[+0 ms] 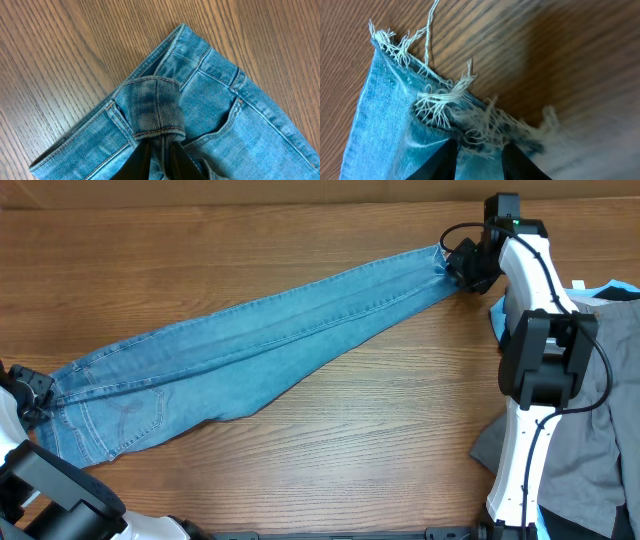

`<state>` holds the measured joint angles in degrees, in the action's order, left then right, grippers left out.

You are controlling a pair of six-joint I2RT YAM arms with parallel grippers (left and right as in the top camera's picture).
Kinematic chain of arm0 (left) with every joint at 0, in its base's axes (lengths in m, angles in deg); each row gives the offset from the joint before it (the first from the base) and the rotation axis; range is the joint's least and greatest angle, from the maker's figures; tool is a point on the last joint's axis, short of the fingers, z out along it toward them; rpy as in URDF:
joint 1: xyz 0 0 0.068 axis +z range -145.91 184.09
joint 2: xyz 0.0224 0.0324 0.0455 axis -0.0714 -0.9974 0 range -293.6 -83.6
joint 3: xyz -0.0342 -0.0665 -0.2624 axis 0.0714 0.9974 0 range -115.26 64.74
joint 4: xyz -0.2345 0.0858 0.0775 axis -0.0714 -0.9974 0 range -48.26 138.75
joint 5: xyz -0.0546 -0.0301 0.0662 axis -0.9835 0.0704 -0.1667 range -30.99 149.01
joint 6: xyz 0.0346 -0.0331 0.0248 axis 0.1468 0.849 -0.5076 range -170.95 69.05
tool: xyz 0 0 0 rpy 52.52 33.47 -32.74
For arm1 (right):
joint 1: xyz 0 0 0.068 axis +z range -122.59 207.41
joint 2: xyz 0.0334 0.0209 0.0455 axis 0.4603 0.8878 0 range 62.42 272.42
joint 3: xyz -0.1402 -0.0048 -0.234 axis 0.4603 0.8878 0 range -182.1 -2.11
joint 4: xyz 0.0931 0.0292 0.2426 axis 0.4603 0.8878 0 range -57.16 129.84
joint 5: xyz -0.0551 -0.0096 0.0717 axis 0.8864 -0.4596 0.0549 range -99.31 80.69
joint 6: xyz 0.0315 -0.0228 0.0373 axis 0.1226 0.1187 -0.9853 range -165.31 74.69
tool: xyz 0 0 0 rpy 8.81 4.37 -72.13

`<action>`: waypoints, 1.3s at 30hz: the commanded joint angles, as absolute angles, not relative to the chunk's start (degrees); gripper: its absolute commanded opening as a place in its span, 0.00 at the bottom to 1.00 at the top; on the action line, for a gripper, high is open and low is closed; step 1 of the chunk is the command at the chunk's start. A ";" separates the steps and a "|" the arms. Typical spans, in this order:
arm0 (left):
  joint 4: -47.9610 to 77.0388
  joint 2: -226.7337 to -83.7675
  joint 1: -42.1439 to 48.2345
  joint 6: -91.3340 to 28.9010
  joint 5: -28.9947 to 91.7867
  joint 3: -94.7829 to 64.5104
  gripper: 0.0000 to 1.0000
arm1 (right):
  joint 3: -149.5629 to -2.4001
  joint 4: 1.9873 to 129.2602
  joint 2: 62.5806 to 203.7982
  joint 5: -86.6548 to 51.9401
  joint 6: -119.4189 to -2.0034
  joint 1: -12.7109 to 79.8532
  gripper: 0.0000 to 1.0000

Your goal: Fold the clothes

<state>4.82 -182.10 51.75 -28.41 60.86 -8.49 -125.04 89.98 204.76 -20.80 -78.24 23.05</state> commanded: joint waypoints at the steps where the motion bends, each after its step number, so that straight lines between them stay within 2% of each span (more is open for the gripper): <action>1: 4.65 -182.47 51.95 -27.80 62.39 -9.89 0.16 | -125.04 88.43 205.68 -23.73 -77.52 23.66 0.32; 3: 4.56 -182.47 51.95 -27.77 62.37 -9.91 0.16 | -125.04 87.93 206.14 -24.03 -77.91 23.66 0.28; 5: 4.39 -182.47 51.95 -27.80 62.37 -9.89 0.16 | -125.04 87.78 206.27 -24.58 -77.87 23.64 0.14; 7: 4.23 -182.47 51.95 -27.80 62.39 -9.91 0.16 | -125.08 87.82 206.18 -24.71 -77.83 23.66 0.12; 9: 4.26 -182.47 51.95 -27.80 62.39 -9.91 0.16 | -125.13 88.13 206.12 -24.93 -77.58 23.55 0.13; 11: 4.26 -182.47 51.93 -27.77 62.37 -9.89 0.16 | -125.19 88.89 206.12 -24.89 -77.56 23.29 0.37; 12: 4.23 -182.47 51.95 -27.80 62.39 -9.91 0.16 | -125.19 89.39 206.12 -24.89 -77.32 23.11 0.40; 15: 4.06 -182.47 51.95 -27.80 62.39 -9.89 0.16 | -125.24 90.42 205.90 -26.79 -74.61 22.46 0.34; 22: 4.06 -182.47 51.95 -27.82 62.43 -9.89 0.17 | -125.24 90.77 202.09 -30.09 -68.03 21.01 0.35; 24: 4.12 -182.47 51.95 -27.80 62.41 -9.91 0.33 | -125.24 90.79 200.56 -30.46 -67.46 20.84 0.38; 26: 4.19 -182.47 51.95 -27.84 62.63 -9.91 0.54 | -125.24 90.84 199.43 -30.68 -67.31 20.86 0.40; 28: 4.50 -182.47 52.15 -29.59 62.72 -10.42 0.91 | -125.24 91.56 199.08 -32.01 -67.33 20.86 0.40; 29: 4.41 -182.47 52.21 -30.75 63.00 -11.01 0.97 | -125.21 92.08 199.08 -32.21 -67.38 20.93 0.40; 31: 3.49 -182.45 52.23 -33.09 63.04 -12.47 0.97 | -125.10 92.82 199.10 -31.92 -67.36 21.08 0.40; 34: 0.36 -182.45 52.13 -34.94 63.02 -14.87 0.87 | -125.10 92.82 199.10 -31.92 -67.81 21.34 0.39; 35: -0.79 -182.45 51.99 -35.45 62.76 -15.40 0.79 | -125.10 92.76 199.10 -31.92 -68.08 21.36 0.37; 38: -3.18 -182.45 51.71 -35.80 61.43 -15.62 0.39 | -125.00 92.45 199.16 -31.18 -69.45 21.41 0.33; 39: -4.03 -182.47 51.60 -35.90 61.30 -15.57 0.31 | -124.71 91.95 199.16 -30.53 -70.68 21.45 0.31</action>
<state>-2.00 -182.15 51.80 -33.52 62.00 -14.39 -124.97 92.76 201.55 -31.36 -68.62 21.19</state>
